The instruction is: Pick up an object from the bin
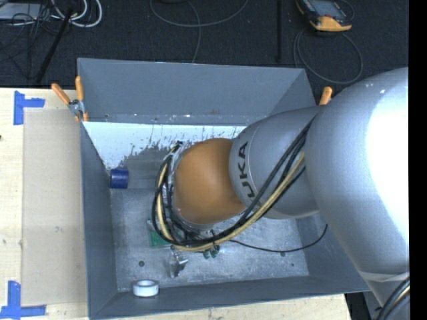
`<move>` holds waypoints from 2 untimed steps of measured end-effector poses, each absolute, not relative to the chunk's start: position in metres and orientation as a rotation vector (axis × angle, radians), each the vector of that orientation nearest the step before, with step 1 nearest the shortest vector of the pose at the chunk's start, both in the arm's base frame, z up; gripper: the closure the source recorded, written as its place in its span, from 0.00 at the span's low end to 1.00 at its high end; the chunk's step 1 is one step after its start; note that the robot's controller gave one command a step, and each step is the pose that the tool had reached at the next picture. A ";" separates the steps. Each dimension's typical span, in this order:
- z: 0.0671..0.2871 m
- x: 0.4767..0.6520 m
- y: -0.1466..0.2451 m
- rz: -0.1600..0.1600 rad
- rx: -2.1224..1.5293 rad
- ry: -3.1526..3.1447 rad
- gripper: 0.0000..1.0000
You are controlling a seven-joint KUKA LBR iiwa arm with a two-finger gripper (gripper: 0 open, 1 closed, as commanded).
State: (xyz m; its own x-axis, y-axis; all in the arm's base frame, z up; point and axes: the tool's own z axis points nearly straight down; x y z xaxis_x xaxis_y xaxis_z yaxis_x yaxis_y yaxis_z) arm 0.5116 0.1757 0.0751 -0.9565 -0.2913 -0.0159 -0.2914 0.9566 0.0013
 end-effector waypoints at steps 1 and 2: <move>0.190 0.490 0.071 -0.005 -0.731 3.051 0.00; 0.090 0.496 0.126 0.003 -1.197 2.911 0.00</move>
Offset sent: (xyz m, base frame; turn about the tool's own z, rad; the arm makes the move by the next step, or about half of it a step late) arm -0.0232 -0.1016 0.1130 -0.1809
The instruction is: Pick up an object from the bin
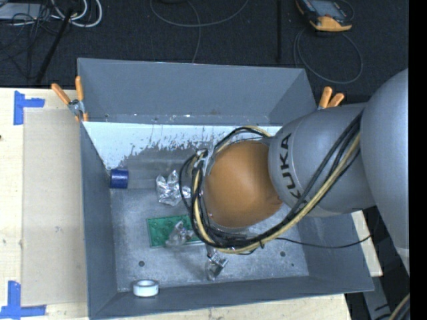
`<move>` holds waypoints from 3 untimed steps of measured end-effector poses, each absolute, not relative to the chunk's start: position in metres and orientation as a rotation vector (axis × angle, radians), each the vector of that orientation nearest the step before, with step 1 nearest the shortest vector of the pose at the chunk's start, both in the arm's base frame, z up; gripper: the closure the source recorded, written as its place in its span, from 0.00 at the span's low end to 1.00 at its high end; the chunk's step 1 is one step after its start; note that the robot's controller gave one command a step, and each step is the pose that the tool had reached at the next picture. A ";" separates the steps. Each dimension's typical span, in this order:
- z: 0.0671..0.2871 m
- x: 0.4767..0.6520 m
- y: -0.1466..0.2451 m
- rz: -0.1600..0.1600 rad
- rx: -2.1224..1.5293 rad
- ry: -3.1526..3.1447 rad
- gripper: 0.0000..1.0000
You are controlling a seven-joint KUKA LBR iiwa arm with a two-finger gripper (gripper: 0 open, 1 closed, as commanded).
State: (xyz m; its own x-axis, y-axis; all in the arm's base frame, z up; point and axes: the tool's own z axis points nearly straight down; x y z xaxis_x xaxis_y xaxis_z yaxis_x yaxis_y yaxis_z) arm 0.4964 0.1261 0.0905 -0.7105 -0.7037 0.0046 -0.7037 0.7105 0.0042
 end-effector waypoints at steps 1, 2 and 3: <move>0.099 0.502 0.166 -0.003 1.348 -2.838 0.00; 0.126 0.489 0.065 0.004 1.265 -2.871 0.00; 0.116 0.483 0.077 -0.002 0.995 -2.976 0.00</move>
Offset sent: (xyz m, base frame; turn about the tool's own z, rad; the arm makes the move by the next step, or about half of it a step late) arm 0.0060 0.0387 0.0097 -0.1080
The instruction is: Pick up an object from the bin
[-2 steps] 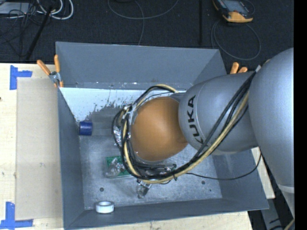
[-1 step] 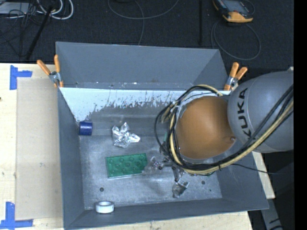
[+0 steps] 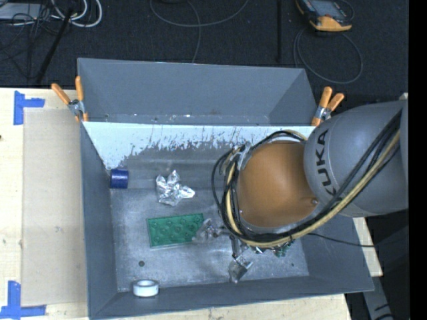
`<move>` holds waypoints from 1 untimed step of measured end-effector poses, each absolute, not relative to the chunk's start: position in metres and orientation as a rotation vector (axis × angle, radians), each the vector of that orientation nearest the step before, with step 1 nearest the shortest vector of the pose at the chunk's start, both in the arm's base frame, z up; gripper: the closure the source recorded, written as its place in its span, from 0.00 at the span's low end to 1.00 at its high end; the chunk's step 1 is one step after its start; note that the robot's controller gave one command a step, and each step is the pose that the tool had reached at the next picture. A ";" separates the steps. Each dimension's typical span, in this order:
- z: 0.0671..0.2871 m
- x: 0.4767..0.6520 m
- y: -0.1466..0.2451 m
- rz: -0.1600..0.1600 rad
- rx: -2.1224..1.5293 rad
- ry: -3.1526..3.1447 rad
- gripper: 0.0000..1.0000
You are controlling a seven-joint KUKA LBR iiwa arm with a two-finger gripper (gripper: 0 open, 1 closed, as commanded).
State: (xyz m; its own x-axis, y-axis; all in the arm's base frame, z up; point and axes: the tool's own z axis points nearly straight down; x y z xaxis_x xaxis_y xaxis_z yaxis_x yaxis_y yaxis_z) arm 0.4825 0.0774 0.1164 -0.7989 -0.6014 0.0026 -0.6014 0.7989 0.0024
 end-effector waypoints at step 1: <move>0.119 0.500 0.141 -0.003 0.607 -3.083 0.00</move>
Offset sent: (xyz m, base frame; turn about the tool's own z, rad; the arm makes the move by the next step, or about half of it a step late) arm 0.0178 0.0620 0.0028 0.2581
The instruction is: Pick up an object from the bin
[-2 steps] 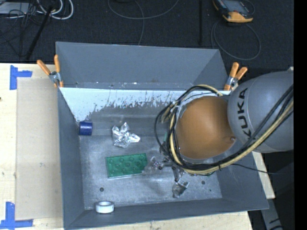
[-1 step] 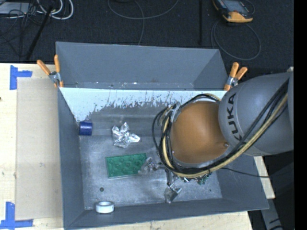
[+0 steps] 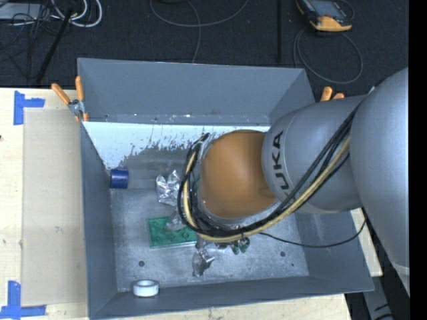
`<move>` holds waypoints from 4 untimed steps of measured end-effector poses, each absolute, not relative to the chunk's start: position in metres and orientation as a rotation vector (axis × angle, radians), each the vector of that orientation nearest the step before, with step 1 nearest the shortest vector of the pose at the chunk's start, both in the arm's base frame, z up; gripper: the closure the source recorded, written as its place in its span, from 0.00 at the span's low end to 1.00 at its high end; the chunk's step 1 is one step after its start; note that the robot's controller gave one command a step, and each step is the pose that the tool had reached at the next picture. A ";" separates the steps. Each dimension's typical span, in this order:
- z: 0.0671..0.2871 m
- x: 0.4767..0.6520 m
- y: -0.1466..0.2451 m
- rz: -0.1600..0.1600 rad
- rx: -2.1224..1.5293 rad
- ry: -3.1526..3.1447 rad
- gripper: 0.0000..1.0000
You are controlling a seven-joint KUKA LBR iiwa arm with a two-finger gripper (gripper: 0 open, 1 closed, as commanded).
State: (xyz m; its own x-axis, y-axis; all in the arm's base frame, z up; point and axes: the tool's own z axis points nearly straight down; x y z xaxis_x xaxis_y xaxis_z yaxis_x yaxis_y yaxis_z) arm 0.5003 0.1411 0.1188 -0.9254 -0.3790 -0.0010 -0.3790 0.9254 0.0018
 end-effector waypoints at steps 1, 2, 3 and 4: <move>0.134 0.488 0.071 -0.003 -0.764 3.051 0.00; 0.074 0.489 0.147 -0.002 -0.469 3.097 0.00; 0.134 0.571 0.199 0.003 -0.730 3.047 0.00; 0.085 0.560 0.112 -0.004 -0.614 3.083 0.00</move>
Offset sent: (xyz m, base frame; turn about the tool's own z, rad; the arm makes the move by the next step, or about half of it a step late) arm -0.0124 -0.0674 0.0158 -0.1058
